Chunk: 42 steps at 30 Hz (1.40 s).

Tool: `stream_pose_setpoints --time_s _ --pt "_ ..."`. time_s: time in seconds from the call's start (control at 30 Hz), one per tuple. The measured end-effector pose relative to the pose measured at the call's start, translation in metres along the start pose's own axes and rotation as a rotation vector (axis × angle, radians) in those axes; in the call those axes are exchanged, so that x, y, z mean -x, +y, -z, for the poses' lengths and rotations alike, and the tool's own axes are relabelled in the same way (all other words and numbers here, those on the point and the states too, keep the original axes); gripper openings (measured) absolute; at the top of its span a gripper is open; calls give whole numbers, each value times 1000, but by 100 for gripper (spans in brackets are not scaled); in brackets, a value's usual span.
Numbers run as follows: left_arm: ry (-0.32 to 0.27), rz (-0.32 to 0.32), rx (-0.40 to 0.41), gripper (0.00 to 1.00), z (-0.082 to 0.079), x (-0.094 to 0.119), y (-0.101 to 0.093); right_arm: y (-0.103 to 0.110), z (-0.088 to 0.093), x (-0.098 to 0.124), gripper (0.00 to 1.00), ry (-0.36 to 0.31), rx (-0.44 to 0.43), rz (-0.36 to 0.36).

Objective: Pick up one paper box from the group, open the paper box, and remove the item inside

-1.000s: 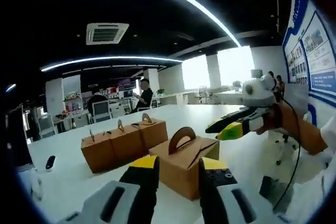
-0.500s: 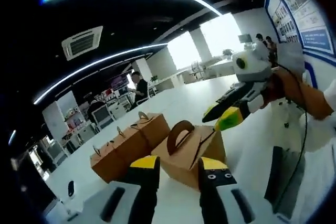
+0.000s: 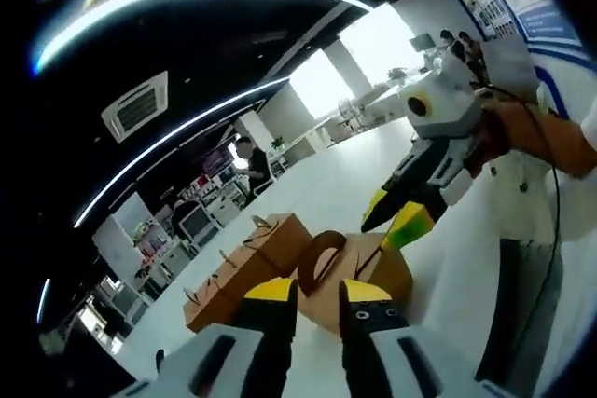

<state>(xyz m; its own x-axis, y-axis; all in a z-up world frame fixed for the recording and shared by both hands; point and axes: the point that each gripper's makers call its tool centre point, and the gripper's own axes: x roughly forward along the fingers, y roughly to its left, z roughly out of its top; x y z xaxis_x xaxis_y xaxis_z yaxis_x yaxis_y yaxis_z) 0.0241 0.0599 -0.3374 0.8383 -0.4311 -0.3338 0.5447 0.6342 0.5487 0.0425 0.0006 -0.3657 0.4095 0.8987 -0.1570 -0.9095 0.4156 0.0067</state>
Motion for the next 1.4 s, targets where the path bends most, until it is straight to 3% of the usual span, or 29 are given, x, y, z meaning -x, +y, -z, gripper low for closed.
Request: stream_pose_setpoints --time_s 0.37,0.77,0.9,1.03,1.13,1.23,1.4 --pt "64 98 44 17 11 -16 -15 0 1 -1 27 0 -9 2" --pt "99 105 23 18 6 -20 -17 1 1 -1 27 5 -4 2" --pt "124 117 46 18 5 -23 -15 1 1 -1 27 6 -5 1" --pt "164 131 20 17 8 -22 -18 1 1 -1 27 5 -6 0" --pt "194 153 34 8 12 -28 -21 1 1 -1 25 9 -3 1" --pt "186 145 48 6 11 -32 -21 2 20 -2 21 101 78 6" --pt "181 139 56 5 10 -31 -22 0 17 -2 21 81 47 5"
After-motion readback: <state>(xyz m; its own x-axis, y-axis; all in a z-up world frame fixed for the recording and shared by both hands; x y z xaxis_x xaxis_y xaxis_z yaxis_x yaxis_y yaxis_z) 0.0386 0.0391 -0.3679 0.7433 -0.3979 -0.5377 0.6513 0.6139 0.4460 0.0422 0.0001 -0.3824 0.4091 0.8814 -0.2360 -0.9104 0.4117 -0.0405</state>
